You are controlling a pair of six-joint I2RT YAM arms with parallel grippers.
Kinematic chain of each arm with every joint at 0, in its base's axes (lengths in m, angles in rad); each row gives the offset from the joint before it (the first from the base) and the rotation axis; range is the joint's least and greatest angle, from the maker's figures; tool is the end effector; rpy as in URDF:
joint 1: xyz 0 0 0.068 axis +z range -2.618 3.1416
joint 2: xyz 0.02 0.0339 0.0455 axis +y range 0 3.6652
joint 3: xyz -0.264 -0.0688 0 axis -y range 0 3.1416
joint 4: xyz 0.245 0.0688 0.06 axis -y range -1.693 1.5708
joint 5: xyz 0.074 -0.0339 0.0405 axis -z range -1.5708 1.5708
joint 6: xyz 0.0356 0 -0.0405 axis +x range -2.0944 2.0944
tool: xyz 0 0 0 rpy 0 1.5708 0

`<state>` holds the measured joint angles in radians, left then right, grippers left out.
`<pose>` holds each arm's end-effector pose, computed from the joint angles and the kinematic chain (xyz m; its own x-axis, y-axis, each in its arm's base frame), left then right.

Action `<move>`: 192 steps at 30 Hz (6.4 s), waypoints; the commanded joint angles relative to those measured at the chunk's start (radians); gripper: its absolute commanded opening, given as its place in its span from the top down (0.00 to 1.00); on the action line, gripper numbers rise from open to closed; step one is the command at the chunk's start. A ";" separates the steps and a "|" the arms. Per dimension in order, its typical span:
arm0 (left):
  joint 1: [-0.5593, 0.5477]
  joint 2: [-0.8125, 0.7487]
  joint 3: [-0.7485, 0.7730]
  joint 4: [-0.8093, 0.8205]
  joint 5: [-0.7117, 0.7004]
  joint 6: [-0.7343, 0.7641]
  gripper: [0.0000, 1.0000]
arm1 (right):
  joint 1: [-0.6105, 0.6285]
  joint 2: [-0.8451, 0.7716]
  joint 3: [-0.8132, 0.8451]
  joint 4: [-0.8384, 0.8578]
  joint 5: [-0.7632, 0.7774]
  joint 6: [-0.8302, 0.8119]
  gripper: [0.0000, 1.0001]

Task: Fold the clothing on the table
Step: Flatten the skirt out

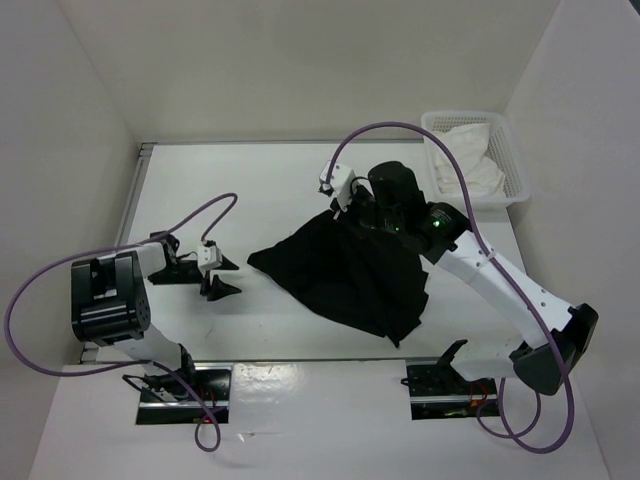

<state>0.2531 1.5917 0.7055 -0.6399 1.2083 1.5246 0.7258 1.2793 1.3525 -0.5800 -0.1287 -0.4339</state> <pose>0.2318 0.0256 0.1391 -0.0930 0.3418 -0.9351 0.9639 0.2662 0.0015 0.2061 0.1890 0.3911 -0.0174 -0.5729 -0.8195 -0.8260 0.4700 -0.3110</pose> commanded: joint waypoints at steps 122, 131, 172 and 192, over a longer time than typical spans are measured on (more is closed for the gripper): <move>-0.477 -0.021 0.282 -0.190 -0.231 -0.345 0.42 | -0.025 -0.106 0.212 -0.043 -0.132 0.063 0.99; -0.486 0.039 0.336 -0.201 -0.250 -0.389 0.87 | -0.025 -0.124 0.201 -0.024 -0.123 0.063 0.99; -0.523 -0.705 0.762 -0.285 -0.507 -0.851 0.99 | -0.175 -0.290 0.180 -0.147 -0.614 -0.017 1.00; -0.552 -0.328 0.563 -0.058 -0.975 -0.977 1.00 | -0.285 -0.164 -0.136 0.181 -0.275 0.021 1.00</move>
<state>-0.2966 1.1873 1.2518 -0.7715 0.3771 0.6186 0.5079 1.1107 1.2144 -0.5308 -0.4801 -0.4023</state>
